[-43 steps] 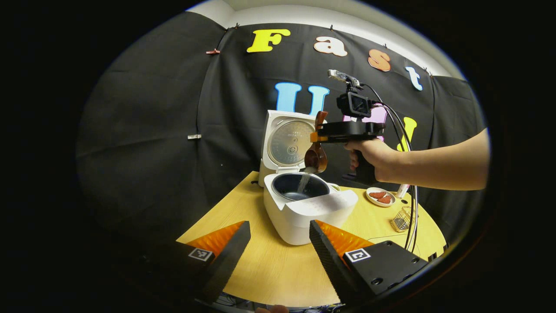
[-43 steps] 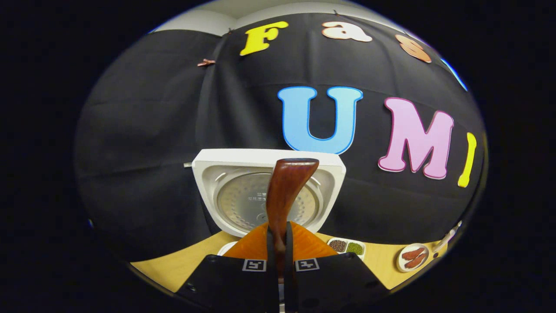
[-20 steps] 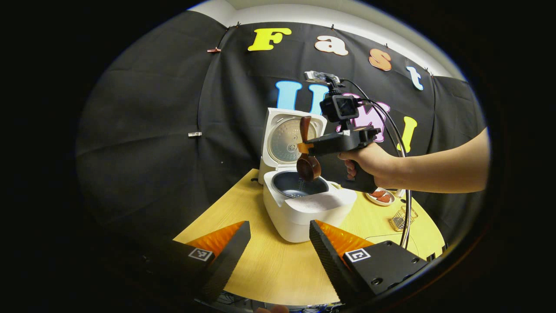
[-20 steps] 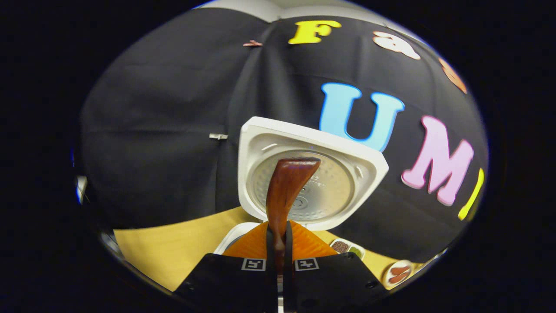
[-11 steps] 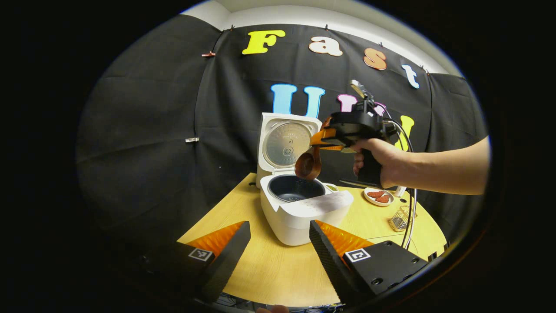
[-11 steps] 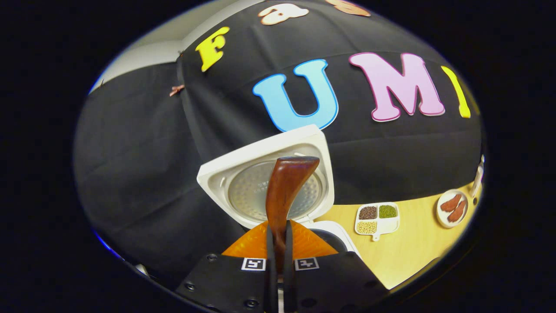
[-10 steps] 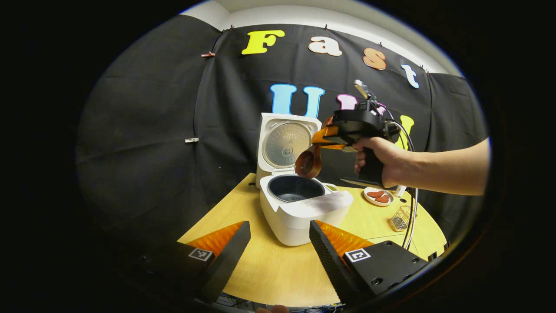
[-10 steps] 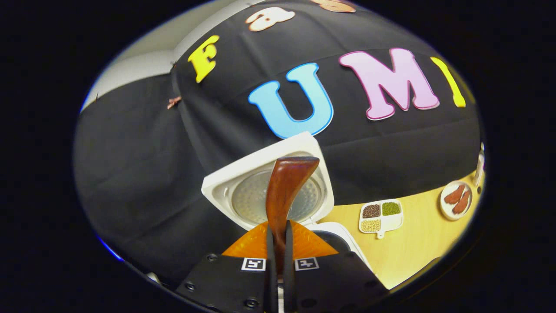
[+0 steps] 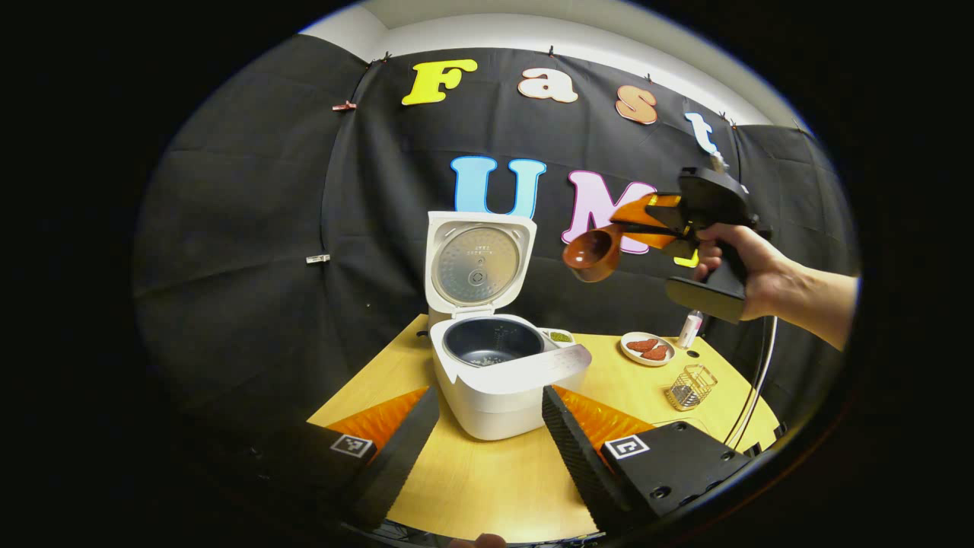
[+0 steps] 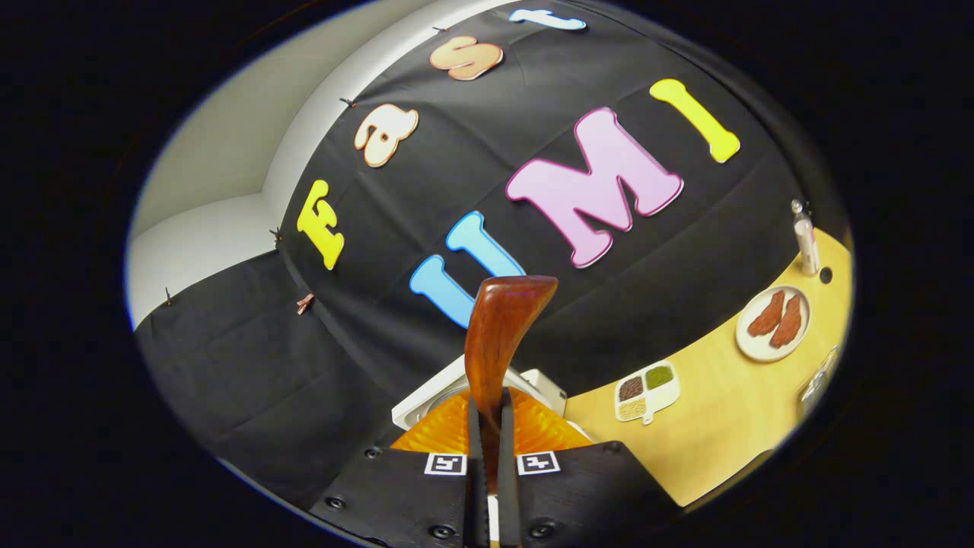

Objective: Close the left gripper, press the button to open the rice cooker; take a wooden spoon from the chopstick holder with the right hand, scoop a spoonful of rice and pour it into the rice cooker, then put the wooden spoon back into the chopstick holder.

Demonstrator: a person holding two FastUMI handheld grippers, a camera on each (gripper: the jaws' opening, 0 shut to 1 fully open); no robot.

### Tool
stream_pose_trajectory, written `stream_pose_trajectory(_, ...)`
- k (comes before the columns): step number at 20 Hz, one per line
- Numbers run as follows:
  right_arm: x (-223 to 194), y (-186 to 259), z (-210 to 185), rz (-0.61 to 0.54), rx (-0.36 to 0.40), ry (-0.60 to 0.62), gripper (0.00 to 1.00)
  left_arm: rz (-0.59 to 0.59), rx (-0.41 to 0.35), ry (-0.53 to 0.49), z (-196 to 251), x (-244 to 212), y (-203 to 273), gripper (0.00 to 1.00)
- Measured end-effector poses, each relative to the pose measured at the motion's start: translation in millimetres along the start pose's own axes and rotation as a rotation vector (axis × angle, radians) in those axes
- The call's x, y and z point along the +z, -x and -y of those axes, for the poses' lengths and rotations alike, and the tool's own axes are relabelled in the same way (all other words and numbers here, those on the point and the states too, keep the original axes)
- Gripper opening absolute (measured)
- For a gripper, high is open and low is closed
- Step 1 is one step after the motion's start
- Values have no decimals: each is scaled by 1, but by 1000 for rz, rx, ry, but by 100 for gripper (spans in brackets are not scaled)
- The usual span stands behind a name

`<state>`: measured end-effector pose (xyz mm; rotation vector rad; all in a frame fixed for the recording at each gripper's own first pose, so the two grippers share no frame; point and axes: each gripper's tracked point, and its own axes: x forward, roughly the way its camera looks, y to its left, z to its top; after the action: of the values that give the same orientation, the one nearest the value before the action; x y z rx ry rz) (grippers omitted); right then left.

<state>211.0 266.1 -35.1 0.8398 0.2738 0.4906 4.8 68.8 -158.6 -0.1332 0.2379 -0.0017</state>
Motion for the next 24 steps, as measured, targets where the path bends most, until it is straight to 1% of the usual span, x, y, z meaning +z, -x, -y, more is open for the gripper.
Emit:
stream_pose_trajectory(3,35,41,38,39,-47,61,9,9,-13,-2,20,4,1,95)
stream_pose_trajectory(6,64,81,83,64,-112,119,9,21,-19,-25,36,9,2,95)
stream_pose_trajectory(9,83,114,135,71,-187,164,9,23,-18,-47,51,11,1,95)
stream_pose_trajectory(11,90,129,173,67,-236,195,9,21,-9,-26,59,13,-2,95)
stream_pose_trajectory(13,87,141,218,43,-296,249,10,18,10,5,68,15,-3,95)
stream_pose_trajectory(14,81,146,242,23,-329,271,14,21,29,15,70,17,-3,95)
stream_pose_trajectory(15,71,150,263,-4,-350,284,9,24,47,24,73,19,-2,95)
stream_pose_trajectory(17,52,151,300,-47,-377,278,10,26,84,42,76,21,1,95)
stream_pose_trajectory(19,34,150,335,-79,-409,300,10,32,123,52,79,24,7,95)
stream_pose_trajectory(20,27,148,347,-88,-417,306,10,37,143,46,81,25,11,95)
stream_pose_trajectory(22,12,141,365,-113,-409,282,10,33,192,23,84,23,18,95)
stream_pose_trajectory(24,4,132,381,-128,-409,279,10,27,222,18,91,20,23,95)
